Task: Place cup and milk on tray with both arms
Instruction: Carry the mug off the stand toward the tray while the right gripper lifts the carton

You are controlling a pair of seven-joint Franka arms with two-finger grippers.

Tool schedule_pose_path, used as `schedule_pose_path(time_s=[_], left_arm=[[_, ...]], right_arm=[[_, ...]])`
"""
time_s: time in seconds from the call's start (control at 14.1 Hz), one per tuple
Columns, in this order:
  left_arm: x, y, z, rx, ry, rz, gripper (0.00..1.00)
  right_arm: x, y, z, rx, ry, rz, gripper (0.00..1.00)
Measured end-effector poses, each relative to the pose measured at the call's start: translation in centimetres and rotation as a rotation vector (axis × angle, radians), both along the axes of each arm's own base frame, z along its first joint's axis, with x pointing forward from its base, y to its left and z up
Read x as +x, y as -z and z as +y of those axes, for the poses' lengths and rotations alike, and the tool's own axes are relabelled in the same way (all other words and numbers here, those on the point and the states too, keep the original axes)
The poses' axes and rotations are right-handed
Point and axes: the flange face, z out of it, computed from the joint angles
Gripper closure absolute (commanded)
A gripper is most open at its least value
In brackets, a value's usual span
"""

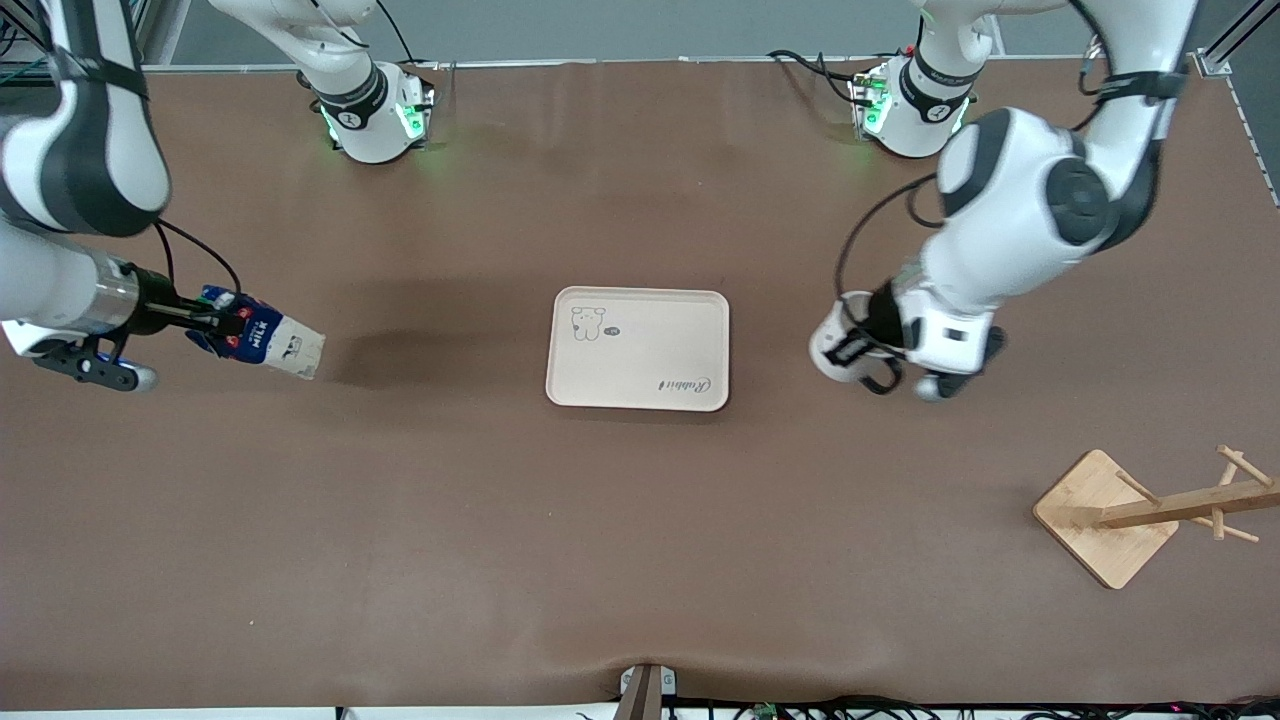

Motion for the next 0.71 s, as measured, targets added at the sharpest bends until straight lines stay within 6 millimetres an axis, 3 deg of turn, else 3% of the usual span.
schedule_pose_path(time_s=[0.28,0.71], left_arm=[[-2.2,3.8,-6.4,0.008,-0.006,0.096,1.0],[-5.4,10.0,-13.5,0.099,-0.038,0.187,1.0]], right_arm=[[0.7,-4.6,2.8,0.011,-0.014,0.011,1.0],[2.0,-7.2,6.9,0.073,-0.076,-0.022,1.0]])
